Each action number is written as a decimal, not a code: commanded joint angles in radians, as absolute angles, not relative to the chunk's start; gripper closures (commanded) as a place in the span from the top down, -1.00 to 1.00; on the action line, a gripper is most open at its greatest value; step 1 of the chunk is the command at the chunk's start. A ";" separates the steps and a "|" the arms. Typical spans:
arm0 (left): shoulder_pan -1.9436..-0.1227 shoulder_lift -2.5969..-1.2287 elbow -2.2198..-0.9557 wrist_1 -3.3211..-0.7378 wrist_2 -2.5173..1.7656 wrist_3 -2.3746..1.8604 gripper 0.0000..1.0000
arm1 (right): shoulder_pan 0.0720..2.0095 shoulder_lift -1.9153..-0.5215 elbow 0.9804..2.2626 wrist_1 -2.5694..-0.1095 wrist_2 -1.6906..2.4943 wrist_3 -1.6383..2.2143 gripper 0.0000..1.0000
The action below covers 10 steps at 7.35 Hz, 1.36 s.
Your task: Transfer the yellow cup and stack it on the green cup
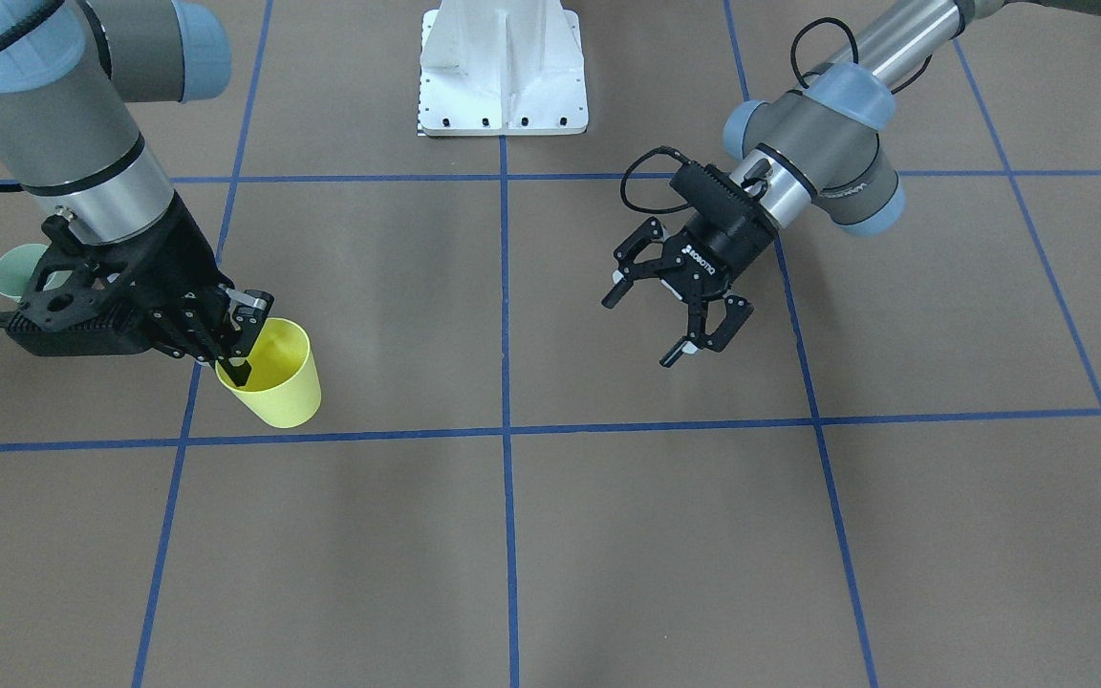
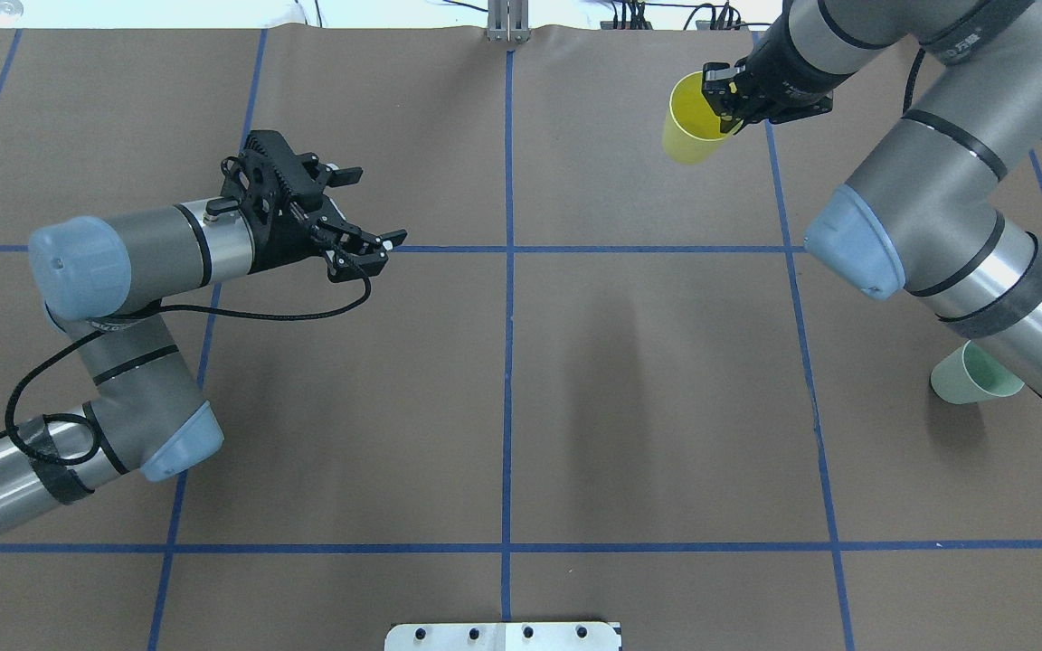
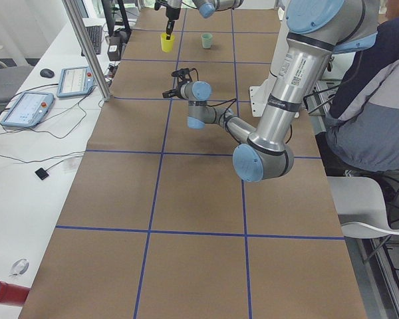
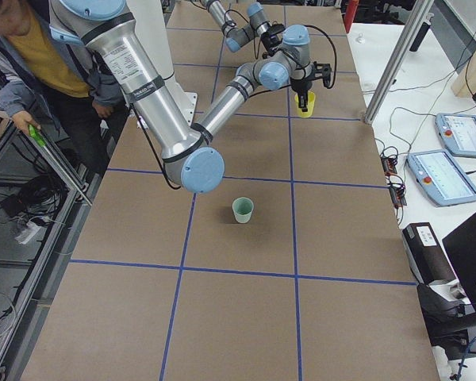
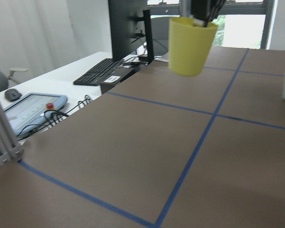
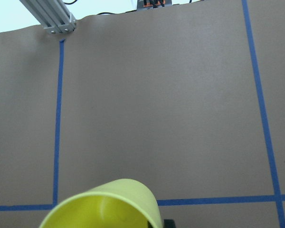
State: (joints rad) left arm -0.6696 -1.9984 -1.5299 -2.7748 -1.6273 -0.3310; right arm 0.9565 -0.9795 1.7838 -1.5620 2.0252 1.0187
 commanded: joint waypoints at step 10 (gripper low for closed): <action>-1.322 -1.827 -1.891 -1.204 -2.059 -0.052 1.00 | 1.156 -1.274 1.883 -1.549 2.262 0.570 -1.00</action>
State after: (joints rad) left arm -1.2609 -1.8549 -1.8723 -1.2873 -2.0499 -0.1285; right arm 1.1203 -1.2037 1.8445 -1.5505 2.2296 0.6437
